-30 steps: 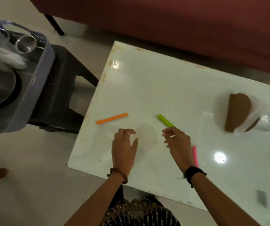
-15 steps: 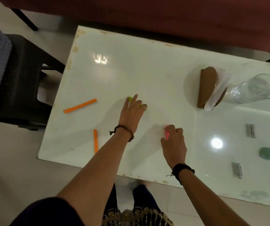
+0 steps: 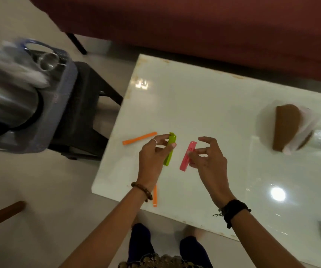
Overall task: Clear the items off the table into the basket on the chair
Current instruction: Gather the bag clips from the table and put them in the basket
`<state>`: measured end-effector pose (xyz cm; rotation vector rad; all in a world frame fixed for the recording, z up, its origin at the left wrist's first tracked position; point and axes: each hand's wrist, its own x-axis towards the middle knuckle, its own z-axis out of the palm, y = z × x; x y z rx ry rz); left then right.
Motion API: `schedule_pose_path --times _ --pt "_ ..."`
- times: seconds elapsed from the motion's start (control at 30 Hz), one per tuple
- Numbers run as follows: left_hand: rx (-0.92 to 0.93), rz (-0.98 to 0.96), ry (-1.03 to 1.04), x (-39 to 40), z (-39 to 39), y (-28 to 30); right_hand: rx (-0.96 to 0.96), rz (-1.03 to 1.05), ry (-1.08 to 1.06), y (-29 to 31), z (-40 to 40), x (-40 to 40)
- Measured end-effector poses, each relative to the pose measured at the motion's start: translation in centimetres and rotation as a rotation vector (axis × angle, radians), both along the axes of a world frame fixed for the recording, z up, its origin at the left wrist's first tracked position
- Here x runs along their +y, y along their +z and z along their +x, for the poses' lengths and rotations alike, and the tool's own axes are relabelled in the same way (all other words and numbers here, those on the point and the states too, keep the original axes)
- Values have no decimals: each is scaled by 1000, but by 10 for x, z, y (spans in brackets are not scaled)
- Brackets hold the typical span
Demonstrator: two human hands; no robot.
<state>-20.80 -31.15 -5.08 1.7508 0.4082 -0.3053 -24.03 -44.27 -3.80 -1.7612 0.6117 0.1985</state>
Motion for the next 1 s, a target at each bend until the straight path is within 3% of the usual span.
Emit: schedule_pose_path --times 0.17,0.3,0.5,0.63,0.7,0.77,0.87,1.0 --pt "-68 53 190 120 33 37 -86 196 119 25 54 117" --pt "-177 352 305 231 65 55 -164 173 242 33 103 226" --pt "-71 654 241 334 84 26 -267 -185 473 13 152 340" --pt "123 621 138 351 92 -5 -205 -492 654 -8 157 365" --pt "169 604 105 348 94 -10 -211 -504 688 -10 157 367" --pt "68 654 109 338 92 -7 -287 -423 630 -6 154 361" --pt "-367 765 120 310 79 7 -354 -276 428 1 143 335" --pt "-672 788 -225 238 53 6 -205 -219 182 -7 104 261"
